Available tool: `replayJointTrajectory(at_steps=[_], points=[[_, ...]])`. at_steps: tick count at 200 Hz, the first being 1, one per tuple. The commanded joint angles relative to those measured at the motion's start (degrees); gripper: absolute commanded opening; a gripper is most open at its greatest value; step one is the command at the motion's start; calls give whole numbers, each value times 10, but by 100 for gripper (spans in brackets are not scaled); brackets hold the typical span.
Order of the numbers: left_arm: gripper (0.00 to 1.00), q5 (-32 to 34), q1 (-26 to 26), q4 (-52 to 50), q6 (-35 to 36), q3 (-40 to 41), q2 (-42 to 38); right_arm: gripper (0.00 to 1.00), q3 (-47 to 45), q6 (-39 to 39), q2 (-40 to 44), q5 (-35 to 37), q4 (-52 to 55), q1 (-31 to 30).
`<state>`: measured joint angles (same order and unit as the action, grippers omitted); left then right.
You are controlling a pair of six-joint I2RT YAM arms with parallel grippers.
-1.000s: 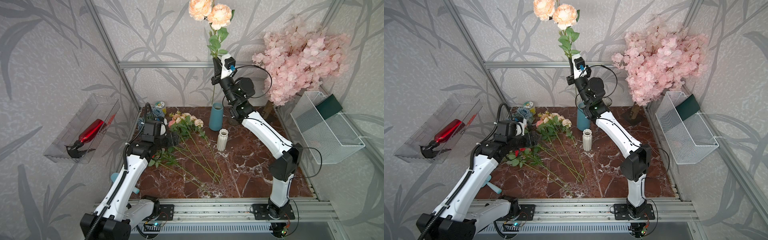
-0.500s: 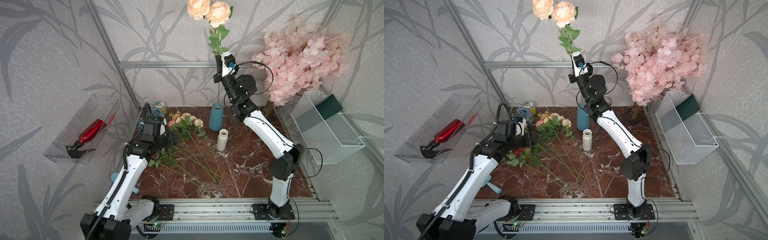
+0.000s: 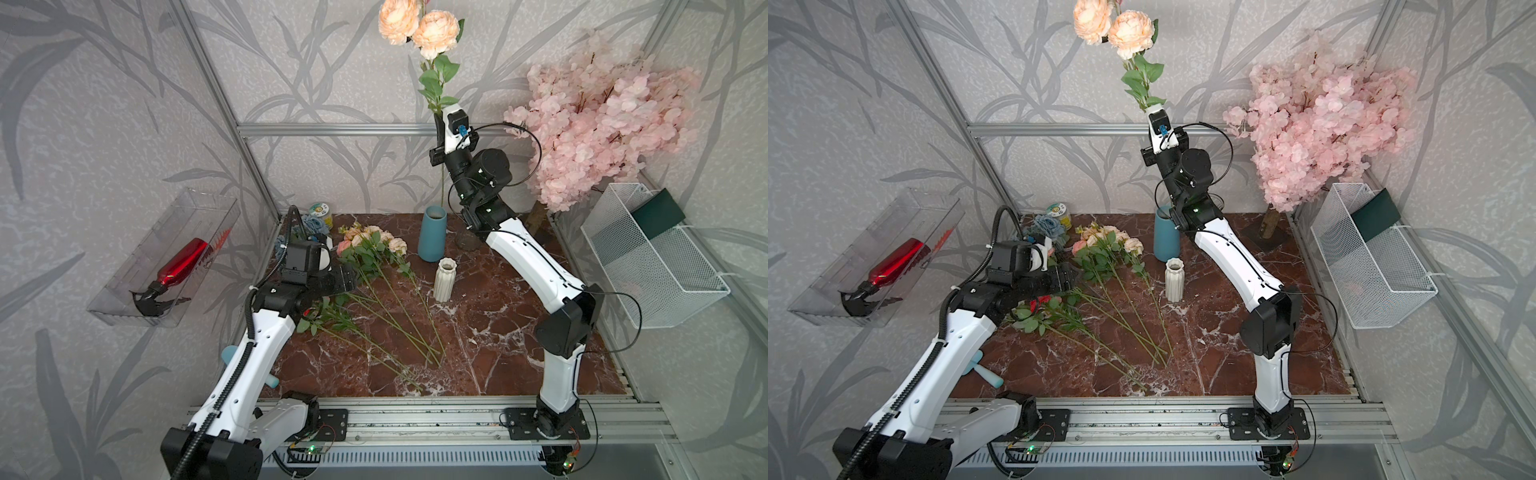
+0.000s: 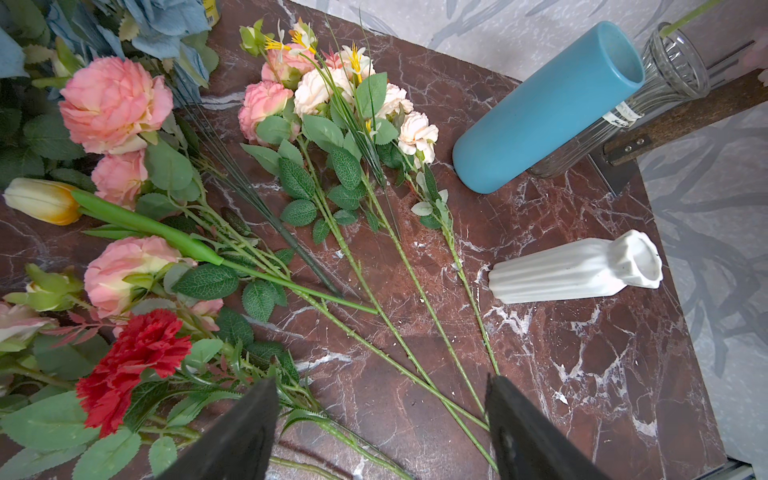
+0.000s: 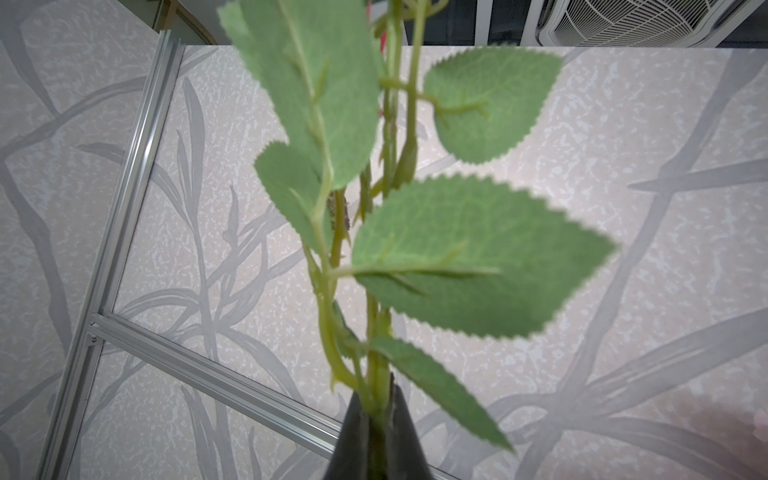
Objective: Place the pink flowers into the vase
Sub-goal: Place the flower in the vase.
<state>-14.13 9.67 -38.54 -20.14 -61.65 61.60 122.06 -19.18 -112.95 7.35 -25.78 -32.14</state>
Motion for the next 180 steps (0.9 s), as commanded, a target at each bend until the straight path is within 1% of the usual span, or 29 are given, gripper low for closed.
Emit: replayJointTrajectory(at_steps=[1, 21, 48, 90, 139, 180], points=[[80, -9, -4, 0, -1, -3, 4, 0, 43, -40, -24, 26, 10, 3], [80, -11, -4, 1, -2, -3, 4, 0, 69, -65, -40, 40, 20, 6], [80, -15, -4, 2, -3, -2, 5, 0, 94, -70, -50, 45, 36, 15], [80, -20, -5, 3, -4, -2, 7, 0, 117, -99, -59, 68, 48, 23], [80, -19, -5, 2, -5, -1, 6, 0, 115, -114, -61, 92, 50, 33], [80, -20, -5, 3, -6, -1, 5, 0, 79, -102, -53, 114, 41, 50]])
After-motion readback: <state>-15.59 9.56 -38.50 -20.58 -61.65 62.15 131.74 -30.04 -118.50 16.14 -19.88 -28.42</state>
